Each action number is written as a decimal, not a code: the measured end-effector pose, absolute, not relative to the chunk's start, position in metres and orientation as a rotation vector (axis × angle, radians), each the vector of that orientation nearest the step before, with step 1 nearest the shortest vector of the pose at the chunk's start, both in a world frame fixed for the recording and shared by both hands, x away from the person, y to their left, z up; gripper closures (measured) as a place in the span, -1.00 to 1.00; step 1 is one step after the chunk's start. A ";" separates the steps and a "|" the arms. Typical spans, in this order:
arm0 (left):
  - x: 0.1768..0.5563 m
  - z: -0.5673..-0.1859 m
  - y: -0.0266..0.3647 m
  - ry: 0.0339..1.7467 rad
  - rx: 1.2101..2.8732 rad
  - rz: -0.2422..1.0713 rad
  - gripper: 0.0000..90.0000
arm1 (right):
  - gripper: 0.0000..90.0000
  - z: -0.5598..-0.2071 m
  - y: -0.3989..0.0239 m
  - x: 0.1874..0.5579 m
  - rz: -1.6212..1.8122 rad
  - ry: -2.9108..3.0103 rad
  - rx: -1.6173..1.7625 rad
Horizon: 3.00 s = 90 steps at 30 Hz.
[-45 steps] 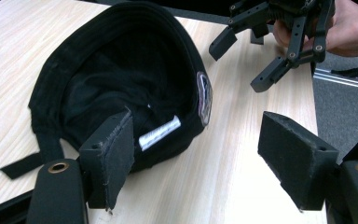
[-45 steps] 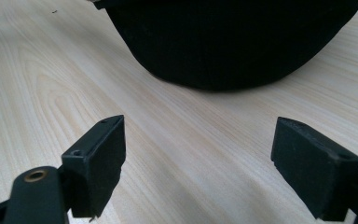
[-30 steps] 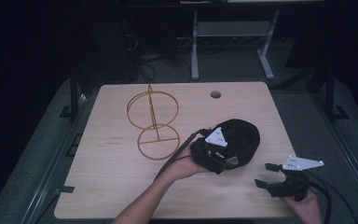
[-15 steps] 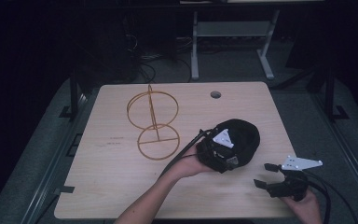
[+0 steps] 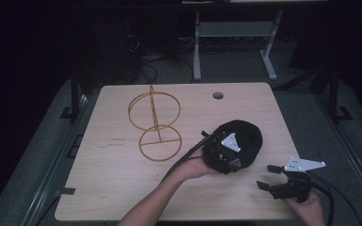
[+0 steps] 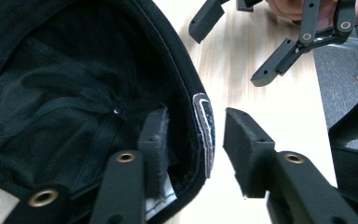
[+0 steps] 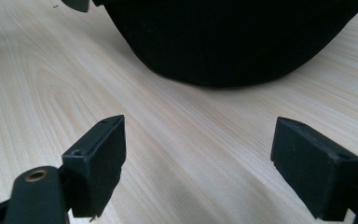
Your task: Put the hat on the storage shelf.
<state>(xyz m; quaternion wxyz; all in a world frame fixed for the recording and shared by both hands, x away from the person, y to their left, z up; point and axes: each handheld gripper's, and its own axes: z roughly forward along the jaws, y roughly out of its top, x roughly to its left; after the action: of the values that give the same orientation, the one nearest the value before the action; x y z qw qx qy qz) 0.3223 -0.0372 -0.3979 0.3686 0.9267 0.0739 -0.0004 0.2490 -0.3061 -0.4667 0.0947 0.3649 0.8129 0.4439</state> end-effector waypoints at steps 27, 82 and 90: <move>0.321 -0.394 -0.039 0.150 2.389 -0.045 0.77 | -0.61 -0.466 -0.305 0.247 1.315 2.391 1.098; 0.300 -0.310 -0.046 -0.030 2.205 -0.179 0.78 | -0.47 -0.433 -0.298 0.238 1.705 2.102 0.957; 0.297 -0.306 -0.051 -0.072 2.216 -0.181 0.78 | 0.12 -0.433 -0.298 0.232 1.745 2.124 0.853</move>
<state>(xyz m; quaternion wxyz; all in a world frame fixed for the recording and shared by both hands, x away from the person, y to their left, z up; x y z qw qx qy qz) 0.2965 -0.0513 -0.3059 0.4428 0.8932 -0.0292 -0.0729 0.2318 -0.2975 -0.4326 0.1314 0.2938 0.7317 0.6009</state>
